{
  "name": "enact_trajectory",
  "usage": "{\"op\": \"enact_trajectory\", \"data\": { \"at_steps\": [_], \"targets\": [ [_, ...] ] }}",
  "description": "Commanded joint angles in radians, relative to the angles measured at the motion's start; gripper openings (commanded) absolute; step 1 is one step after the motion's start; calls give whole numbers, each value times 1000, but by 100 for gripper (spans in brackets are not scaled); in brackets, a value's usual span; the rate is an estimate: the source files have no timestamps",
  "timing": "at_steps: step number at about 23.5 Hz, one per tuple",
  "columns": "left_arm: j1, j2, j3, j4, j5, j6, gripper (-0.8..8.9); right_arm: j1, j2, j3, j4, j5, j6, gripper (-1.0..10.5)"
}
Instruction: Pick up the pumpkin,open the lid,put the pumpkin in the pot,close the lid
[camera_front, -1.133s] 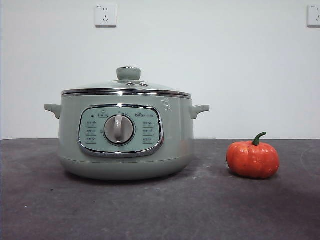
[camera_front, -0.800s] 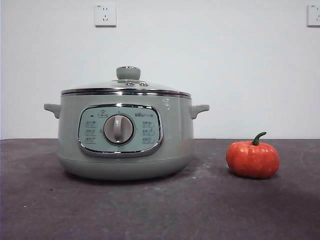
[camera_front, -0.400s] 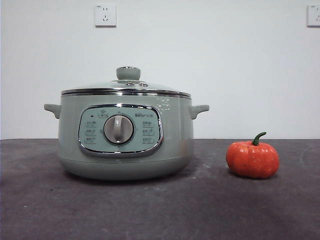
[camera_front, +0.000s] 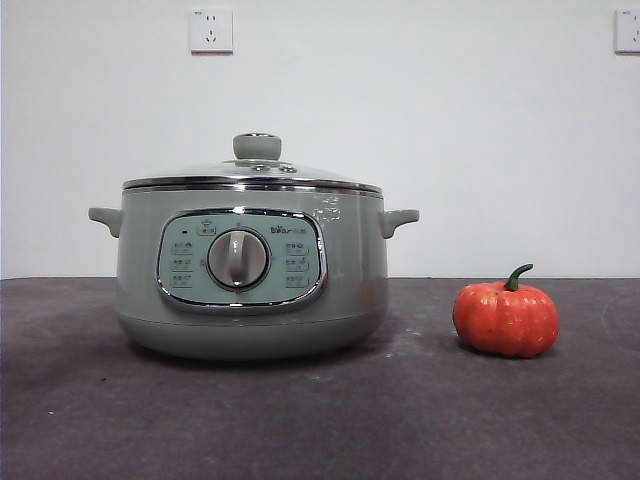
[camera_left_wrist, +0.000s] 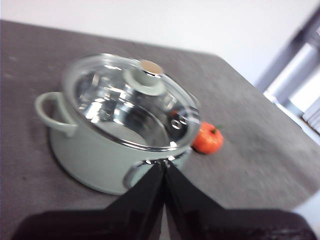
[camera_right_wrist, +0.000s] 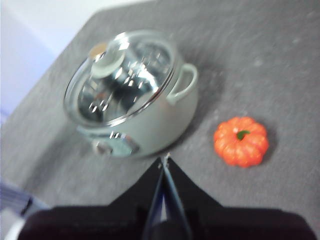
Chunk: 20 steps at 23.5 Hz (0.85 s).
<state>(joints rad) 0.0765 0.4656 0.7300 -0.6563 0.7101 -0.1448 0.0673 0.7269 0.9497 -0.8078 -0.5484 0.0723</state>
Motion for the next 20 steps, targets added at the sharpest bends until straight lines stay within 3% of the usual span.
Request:
{"op": "enact_trajectory", "data": {
  "at_steps": [1,7,10,12,13,14,16,17,20],
  "targets": [
    [2,74,95,-80,26,143,-8,10,43,76,-93,-8,-114,-11],
    [0,192,254,-276,31,272,-8,36,79,143,-224,-3,-167,-11],
    [-12,207,273,-319,23,285,-8,42,77,143,-232,-1,-168,-11],
    [-12,207,273,-317,24,285,0,42,77,143,-220,-1,-167,20],
    [-12,207,273,-314,24,283,30,42,77,143,-211,-1,-167,108],
    [-12,207,273,-311,23,277,159,42,77,143,-208,-1,-167,242],
    [-12,207,273,-309,20,276,656,42,78,143,-206,-1,-159,615],
    [-12,207,273,-309,14,277,770,42,81,143,-204,-1,-150,705],
    [-12,207,273,-310,-3,276,768,42,86,143,-204,-1,-148,701]
  ]
}}
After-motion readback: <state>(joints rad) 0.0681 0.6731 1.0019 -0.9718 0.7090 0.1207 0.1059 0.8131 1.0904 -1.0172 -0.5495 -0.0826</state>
